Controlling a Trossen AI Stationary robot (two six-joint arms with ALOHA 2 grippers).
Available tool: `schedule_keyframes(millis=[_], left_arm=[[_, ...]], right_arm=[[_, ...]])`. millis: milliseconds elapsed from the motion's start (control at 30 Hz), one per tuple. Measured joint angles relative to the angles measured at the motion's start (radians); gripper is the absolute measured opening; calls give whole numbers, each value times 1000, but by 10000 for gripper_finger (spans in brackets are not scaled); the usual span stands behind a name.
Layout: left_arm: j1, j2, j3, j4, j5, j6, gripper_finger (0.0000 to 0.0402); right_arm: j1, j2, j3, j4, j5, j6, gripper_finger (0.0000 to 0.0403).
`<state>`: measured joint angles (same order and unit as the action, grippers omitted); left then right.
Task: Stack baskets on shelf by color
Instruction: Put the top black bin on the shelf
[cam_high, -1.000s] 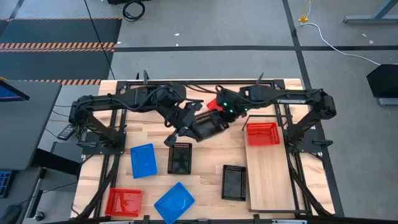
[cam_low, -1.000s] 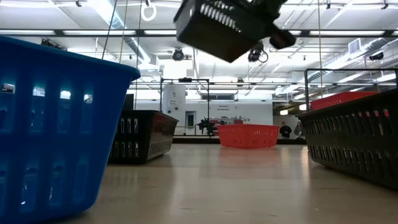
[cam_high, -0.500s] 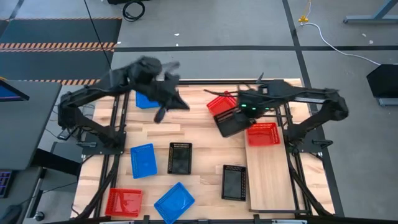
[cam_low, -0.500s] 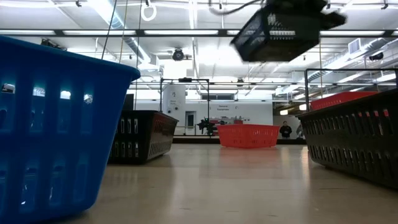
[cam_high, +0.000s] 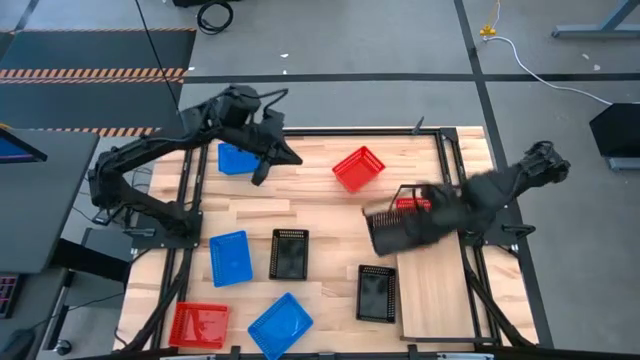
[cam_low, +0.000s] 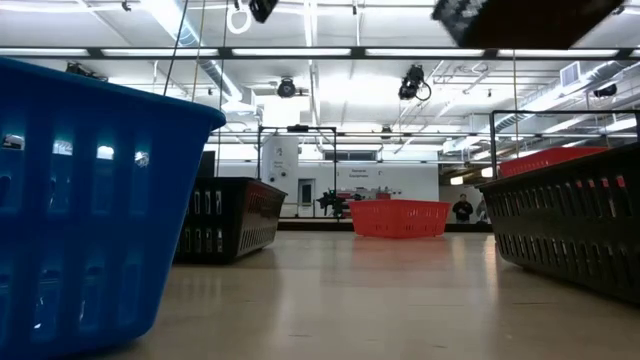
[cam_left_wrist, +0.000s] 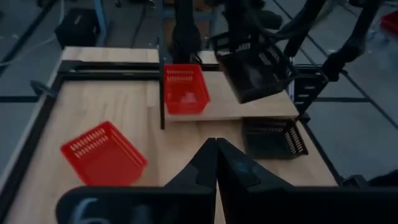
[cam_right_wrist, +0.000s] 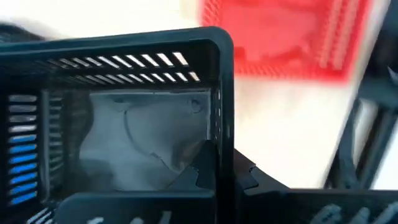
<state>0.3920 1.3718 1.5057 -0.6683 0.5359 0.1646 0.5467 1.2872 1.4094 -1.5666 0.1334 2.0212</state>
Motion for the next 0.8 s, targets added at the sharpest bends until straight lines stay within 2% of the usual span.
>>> schedule_keyframes(millis=[100,167,300,567,800], left_arm=[[-4,-13,-83,41,32,-27,9],[-19,-13,-122,67,41,-46,13],[-47,-13,-158,63,46,-53,18],[-105,-18,-160,42,46,-132,8],[-158,-32,-160,41,33,-213,16]], right_arm=[[103,16,-41,-4,-40,138,4],[138,27,-77,-5,-110,151,4],[180,36,-155,-7,-173,167,4],[186,24,-298,-5,-195,198,8],[198,22,-348,7,-195,201,9]])
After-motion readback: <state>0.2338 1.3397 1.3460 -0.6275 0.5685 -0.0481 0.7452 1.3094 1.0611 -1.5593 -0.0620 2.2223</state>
